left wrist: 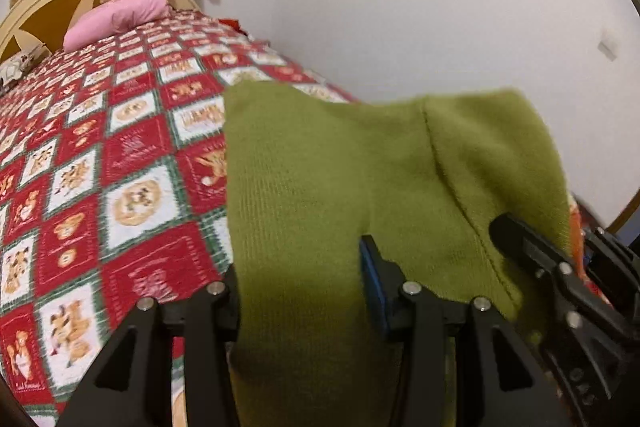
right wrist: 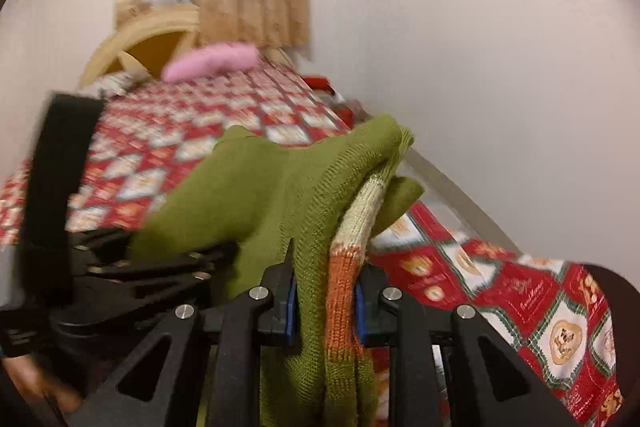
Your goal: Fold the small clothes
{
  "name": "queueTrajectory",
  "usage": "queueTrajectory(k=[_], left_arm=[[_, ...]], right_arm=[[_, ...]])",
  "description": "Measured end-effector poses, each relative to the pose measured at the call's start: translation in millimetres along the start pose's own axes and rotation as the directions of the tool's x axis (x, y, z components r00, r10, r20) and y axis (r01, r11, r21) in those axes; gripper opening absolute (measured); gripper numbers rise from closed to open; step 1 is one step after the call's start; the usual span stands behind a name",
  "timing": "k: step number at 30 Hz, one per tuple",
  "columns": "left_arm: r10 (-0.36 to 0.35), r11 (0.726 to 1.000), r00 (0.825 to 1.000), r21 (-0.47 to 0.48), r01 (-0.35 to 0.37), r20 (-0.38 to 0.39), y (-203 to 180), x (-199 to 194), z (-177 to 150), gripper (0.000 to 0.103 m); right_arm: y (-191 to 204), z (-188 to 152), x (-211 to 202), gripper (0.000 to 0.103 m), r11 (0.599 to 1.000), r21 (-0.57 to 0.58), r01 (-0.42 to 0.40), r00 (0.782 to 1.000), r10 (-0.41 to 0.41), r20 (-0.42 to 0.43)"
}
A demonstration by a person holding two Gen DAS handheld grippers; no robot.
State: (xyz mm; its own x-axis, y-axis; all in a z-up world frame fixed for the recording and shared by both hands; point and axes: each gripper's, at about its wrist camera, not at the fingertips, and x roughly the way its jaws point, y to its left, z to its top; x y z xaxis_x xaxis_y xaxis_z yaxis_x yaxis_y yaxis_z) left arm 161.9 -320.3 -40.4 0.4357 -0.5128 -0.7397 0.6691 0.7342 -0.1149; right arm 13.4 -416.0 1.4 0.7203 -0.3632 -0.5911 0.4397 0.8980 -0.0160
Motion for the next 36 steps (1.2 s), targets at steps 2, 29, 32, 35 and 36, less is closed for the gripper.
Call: queueTrajectory(k=[2, 29, 32, 35, 36], left_arm=[[0.032, 0.999, 0.999, 0.010, -0.031, -0.005, -1.3, 7.9, 0.9, 0.052], [0.049, 0.999, 0.998, 0.010, -0.048, -0.039, 3.0, -46.0, -48.8, 0.089], [0.055, 0.998, 0.998, 0.023, -0.054, -0.027, -1.6, -48.4, -56.9, 0.089], [0.021, 1.000, 0.998, 0.003, -0.021, -0.053, -2.9, -46.4, -62.2, 0.082], [0.020, 1.000, 0.999, 0.005, -0.020, -0.049, -4.2, -48.3, -63.5, 0.079]], right_arm=[[-16.7, -7.2, 25.2, 0.022, 0.999, 0.050, 0.005, 0.999, -0.002, -0.053], [-42.1, -86.1, -27.2, 0.062, 0.968, 0.203, -0.146, 0.956, 0.191, -0.221], [-38.1, -90.4, -23.7, 0.050, 0.957, 0.229, -0.175, 0.950, 0.226, -0.217], [-36.8, -90.1, -18.9, 0.030, 0.947, 0.252, -0.201, 0.941, 0.258, -0.218], [-36.6, -90.0, -18.9, 0.025, 0.944, 0.259, -0.203, 0.940, 0.262, -0.218]])
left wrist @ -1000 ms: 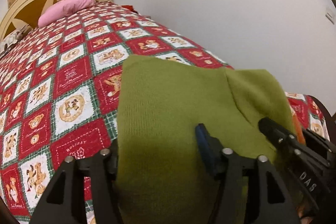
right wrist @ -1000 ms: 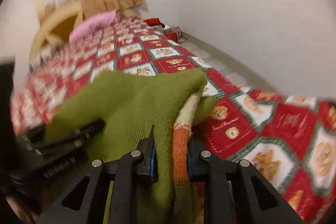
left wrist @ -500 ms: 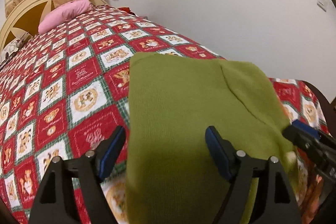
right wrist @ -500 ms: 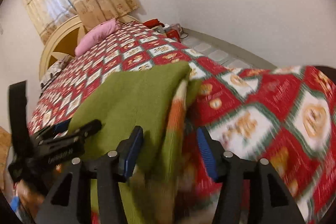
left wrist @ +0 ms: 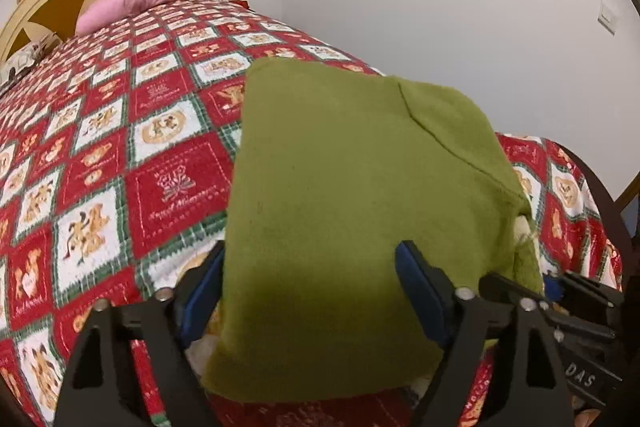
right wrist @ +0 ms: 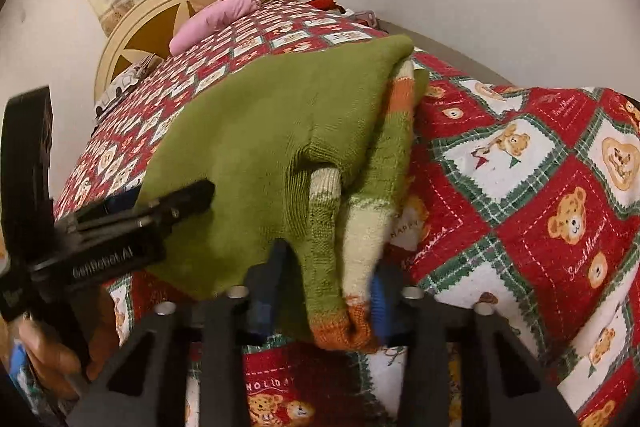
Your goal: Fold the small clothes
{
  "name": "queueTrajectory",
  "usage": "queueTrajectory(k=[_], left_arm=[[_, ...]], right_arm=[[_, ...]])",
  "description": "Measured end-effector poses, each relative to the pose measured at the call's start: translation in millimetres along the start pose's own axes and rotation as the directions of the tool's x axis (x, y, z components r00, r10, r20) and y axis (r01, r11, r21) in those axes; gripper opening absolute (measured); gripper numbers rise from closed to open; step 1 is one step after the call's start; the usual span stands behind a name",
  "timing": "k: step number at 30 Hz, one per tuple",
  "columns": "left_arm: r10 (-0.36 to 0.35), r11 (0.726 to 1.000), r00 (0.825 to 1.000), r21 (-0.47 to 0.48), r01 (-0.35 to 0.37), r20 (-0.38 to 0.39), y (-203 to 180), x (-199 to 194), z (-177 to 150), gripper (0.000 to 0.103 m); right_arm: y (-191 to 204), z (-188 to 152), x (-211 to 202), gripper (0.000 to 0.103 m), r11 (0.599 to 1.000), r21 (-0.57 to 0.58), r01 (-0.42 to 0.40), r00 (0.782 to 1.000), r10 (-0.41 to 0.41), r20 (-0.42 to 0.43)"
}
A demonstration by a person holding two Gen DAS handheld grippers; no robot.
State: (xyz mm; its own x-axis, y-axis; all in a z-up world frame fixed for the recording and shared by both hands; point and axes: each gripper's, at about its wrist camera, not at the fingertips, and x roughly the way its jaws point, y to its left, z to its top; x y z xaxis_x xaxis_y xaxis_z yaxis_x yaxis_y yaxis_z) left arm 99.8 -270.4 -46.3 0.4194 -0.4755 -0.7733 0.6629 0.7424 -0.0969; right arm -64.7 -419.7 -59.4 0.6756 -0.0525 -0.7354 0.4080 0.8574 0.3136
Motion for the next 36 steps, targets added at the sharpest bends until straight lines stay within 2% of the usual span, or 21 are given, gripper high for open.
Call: queueTrajectory(k=[1, 4, 6, 9, 14, 19, 22, 27, 28, 29, 31, 36], left_arm=[[0.002, 1.000, 1.000, 0.008, -0.002, 0.003, -1.5, -2.6, -0.9, 0.072], [0.002, 1.000, 1.000, 0.013, -0.002, 0.002, -2.0, -15.3, -2.7, 0.052], [-0.008, 1.000, 1.000, -0.006, 0.008, -0.009, 1.6, -22.7, -4.3, 0.047], [-0.005, 1.000, 1.000, -0.014, 0.005, -0.020, 3.9, -25.5, -10.5, 0.047], [0.074, 0.996, 0.997, 0.040, -0.075, 0.010, -2.4, -24.5, -24.3, 0.057], [0.115, 0.991, 0.992, 0.069, -0.119, 0.050, -5.3, -40.2, -33.5, 0.065], [0.123, 0.990, 0.990, 0.066, -0.128, 0.067, -5.7, -49.7, -38.5, 0.066], [0.144, 0.985, 0.986, 0.080, -0.150, 0.083, -9.8, -65.2, -48.5, 0.067], [0.145, 0.985, 0.986, 0.078, -0.152, 0.083, -10.1, -68.6, -51.4, 0.069], [0.144, 0.986, 0.986, 0.077, -0.150, 0.081, -10.1, -70.5, -53.3, 0.072], [0.134, 0.987, 0.989, 0.076, -0.139, 0.069, -11.3, -74.2, -59.6, 0.072], [0.127, 0.984, 0.991, 0.117, -0.131, 0.038, -22.2, -82.5, -79.1, 0.072]], right_arm=[[0.4, 0.0, -0.8, 0.020, 1.000, 0.008, -0.011, 1.000, 0.011, -0.003], [4.6, -0.5, -10.7, 0.018, 0.998, 0.033, -0.054, 0.998, 0.055, -0.025], [3.7, -1.0, -18.8, 0.017, 0.993, 0.061, -0.099, 0.995, 0.101, -0.027], [-4.0, -3.9, -23.4, 0.017, 0.984, 0.107, -0.143, 0.988, 0.147, -0.035], [-5.6, -16.8, -13.6, 0.018, 0.990, 0.106, -0.091, 0.994, 0.097, -0.056], [3.9, -27.9, -37.6, 0.027, 0.999, 0.045, -0.009, 1.000, 0.010, -0.028], [8.4, -37.8, -61.1, 0.027, 1.000, 0.003, 0.028, 0.999, -0.028, 0.027], [27.0, -53.7, -98.0, 0.028, 0.984, -0.110, 0.140, 0.987, -0.130, 0.094], [28.9, -54.9, -102.8, 0.032, 0.982, -0.121, 0.145, 0.986, -0.134, 0.099], [31.5, -58.0, -108.2, 0.042, 0.980, -0.132, 0.152, 0.985, -0.139, 0.102], [36.8, -62.2, -116.4, 0.054, 0.972, -0.153, 0.179, 0.980, -0.163, 0.111], [52.0, -67.8, -129.0, 0.055, 0.961, -0.185, 0.207, 0.972, -0.180, 0.151]])
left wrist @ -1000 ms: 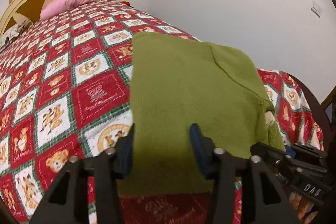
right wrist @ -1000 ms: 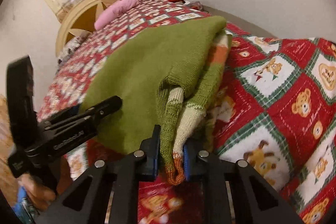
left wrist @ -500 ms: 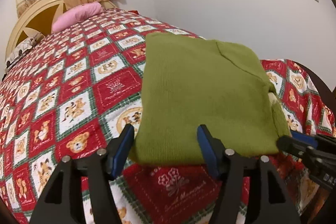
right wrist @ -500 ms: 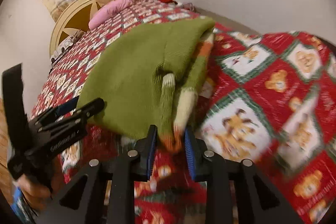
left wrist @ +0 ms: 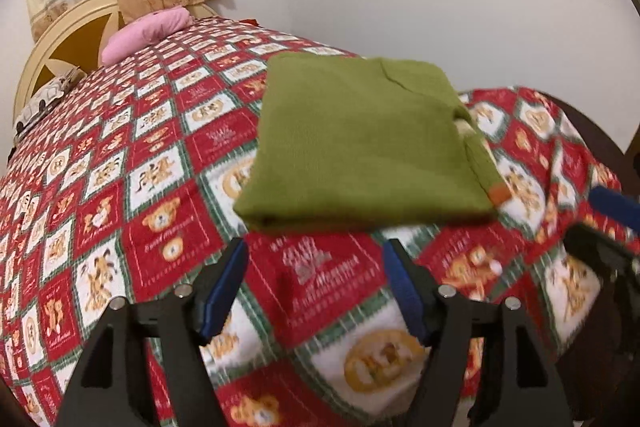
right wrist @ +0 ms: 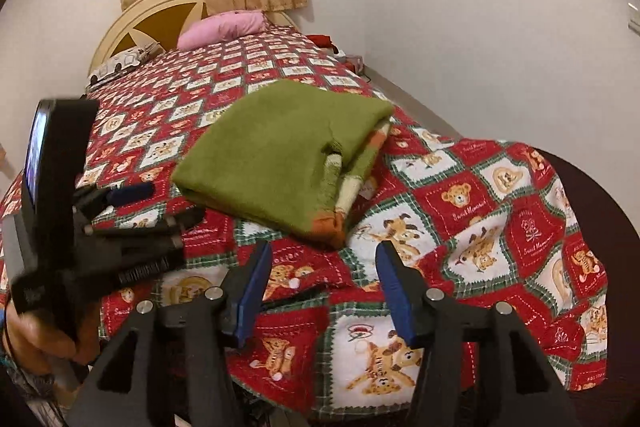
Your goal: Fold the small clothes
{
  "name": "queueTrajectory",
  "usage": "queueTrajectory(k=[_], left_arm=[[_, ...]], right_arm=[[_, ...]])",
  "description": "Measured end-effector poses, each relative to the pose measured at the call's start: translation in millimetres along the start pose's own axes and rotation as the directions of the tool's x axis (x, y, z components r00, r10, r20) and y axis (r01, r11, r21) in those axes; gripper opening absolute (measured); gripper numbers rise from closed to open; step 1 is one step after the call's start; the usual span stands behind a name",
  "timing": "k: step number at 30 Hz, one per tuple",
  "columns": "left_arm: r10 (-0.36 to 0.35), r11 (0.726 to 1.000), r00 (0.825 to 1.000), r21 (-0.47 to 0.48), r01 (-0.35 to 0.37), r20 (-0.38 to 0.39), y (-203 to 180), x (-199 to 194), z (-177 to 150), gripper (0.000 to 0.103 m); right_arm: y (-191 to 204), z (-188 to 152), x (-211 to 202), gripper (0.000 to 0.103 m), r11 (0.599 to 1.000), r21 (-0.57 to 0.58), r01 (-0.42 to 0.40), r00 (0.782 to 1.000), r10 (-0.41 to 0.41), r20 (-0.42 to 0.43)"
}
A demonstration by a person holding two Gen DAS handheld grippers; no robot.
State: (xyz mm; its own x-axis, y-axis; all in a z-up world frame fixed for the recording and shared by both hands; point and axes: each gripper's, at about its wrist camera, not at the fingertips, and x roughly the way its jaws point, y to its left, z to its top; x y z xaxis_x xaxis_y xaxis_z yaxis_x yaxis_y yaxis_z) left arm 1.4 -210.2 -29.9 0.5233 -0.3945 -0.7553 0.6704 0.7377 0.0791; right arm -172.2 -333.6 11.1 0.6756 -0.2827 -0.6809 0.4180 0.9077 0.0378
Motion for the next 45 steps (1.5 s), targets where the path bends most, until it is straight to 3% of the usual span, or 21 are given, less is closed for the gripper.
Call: queueTrajectory(k=[5, 13, 15, 19, 25, 33, 38, 45], left_arm=[[-0.017, 1.000, 0.999, -0.007, 0.017, -0.049, 0.2, -7.7, -13.2, 0.072], [0.034, 0.999, 0.996, 0.012, -0.033, -0.080, -1.9, -21.7, -31.2, 0.073], [0.065, 0.998, 0.997, 0.018, -0.064, -0.052, -3.0, -30.1, -31.5, 0.075], [0.108, 0.994, 0.994, 0.012, -0.108, 0.019, -5.7, -47.5, -29.1, 0.093], [0.151, 0.988, 0.982, 0.025, -0.154, 0.110, -9.9, -66.3, -26.9, 0.103], [0.121, 0.993, 0.962, -0.015, -0.121, 0.244, -1.7, -95.9, -24.3, 0.103], [0.103, 0.995, 0.948, -0.028, -0.099, 0.302, -2.0, -108.3, -24.8, 0.103], [0.095, 0.995, 0.949, -0.044, -0.086, 0.302, -2.1, -111.1, -24.1, 0.103]], right_arm=[[13.9, -4.1, -9.8, 0.055, 0.999, -0.040, 0.021, 1.000, -0.021, -0.020], [24.9, -27.1, -25.9, 0.055, 0.996, -0.090, 0.005, 0.999, -0.009, -0.045], [24.7, -28.3, -28.5, 0.055, 0.996, -0.090, 0.000, 0.999, -0.004, -0.036], [20.0, -26.4, -39.5, 0.055, 0.998, -0.056, -0.023, 1.000, 0.023, 0.001], [13.1, -24.6, -54.8, 0.055, 1.000, -0.022, -0.009, 0.997, 0.010, 0.072], [7.6, -18.2, -79.8, 0.056, 0.999, 0.015, 0.030, 0.980, -0.032, 0.197], [8.6, -16.1, -93.2, 0.064, 0.999, 0.024, 0.038, 0.965, -0.043, 0.258], [5.5, -14.9, -101.7, 0.064, 0.998, 0.043, 0.037, 0.954, -0.048, 0.296]])
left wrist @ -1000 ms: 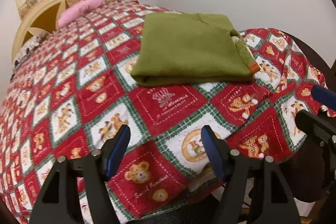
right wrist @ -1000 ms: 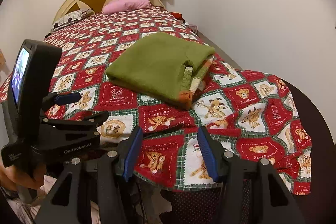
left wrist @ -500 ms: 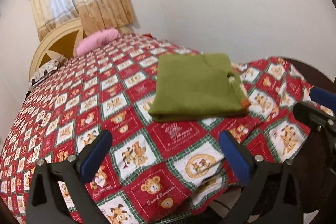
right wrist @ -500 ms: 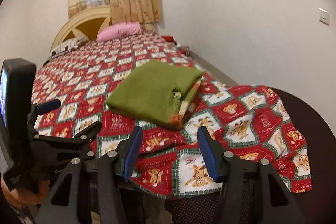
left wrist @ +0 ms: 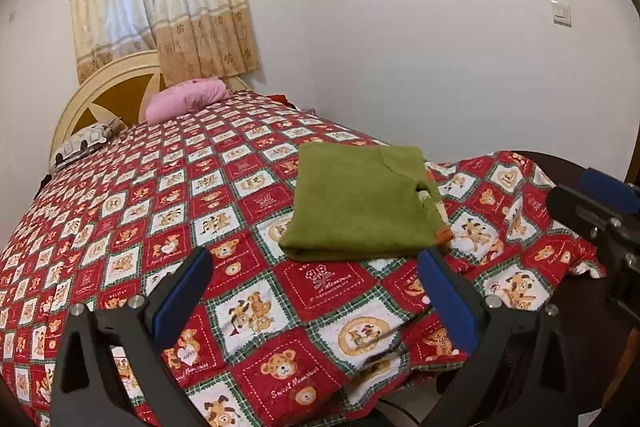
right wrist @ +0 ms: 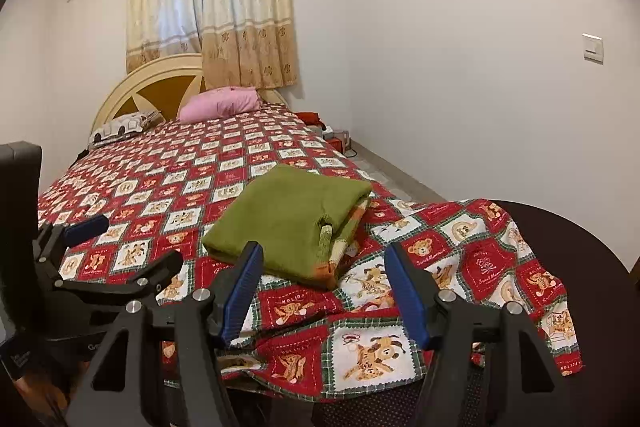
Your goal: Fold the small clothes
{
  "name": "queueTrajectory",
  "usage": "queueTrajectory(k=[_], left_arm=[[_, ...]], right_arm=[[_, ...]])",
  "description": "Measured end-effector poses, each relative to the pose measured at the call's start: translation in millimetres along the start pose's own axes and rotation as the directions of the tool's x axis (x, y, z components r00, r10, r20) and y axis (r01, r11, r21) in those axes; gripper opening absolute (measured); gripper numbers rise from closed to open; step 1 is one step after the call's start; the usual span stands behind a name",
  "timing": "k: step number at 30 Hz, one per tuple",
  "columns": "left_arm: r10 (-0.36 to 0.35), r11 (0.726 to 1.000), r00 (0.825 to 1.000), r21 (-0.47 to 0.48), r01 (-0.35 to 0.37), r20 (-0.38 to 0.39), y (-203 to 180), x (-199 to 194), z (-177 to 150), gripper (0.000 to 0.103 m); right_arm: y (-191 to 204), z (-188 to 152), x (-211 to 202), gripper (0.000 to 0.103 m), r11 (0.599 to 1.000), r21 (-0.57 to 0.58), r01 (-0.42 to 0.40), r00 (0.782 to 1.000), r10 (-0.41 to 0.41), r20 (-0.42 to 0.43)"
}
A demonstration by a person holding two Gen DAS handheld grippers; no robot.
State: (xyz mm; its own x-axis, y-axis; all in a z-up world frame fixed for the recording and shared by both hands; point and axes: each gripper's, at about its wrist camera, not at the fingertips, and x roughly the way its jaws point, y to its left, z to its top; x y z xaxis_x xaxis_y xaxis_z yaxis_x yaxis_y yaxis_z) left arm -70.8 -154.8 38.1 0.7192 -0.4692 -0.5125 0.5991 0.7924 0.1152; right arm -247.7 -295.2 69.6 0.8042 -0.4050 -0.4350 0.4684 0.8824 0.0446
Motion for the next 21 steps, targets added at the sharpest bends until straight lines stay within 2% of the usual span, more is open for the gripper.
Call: queueTrajectory(k=[4, 21], left_arm=[[0.024, 1.000, 1.000, 0.014, -0.024, 0.014, -1.5, -1.4, 0.6, 0.103], [0.012, 1.000, 1.000, 0.010, -0.013, 0.019, -2.1, -4.3, 2.0, 0.103]], right_arm=[[0.2, 1.3, -3.5, 0.064, 1.000, -0.005, 0.007, 1.000, -0.007, 0.019], [-6.8, 3.1, -3.9, 0.064, 1.000, 0.020, 0.013, 1.000, -0.013, 0.028]])
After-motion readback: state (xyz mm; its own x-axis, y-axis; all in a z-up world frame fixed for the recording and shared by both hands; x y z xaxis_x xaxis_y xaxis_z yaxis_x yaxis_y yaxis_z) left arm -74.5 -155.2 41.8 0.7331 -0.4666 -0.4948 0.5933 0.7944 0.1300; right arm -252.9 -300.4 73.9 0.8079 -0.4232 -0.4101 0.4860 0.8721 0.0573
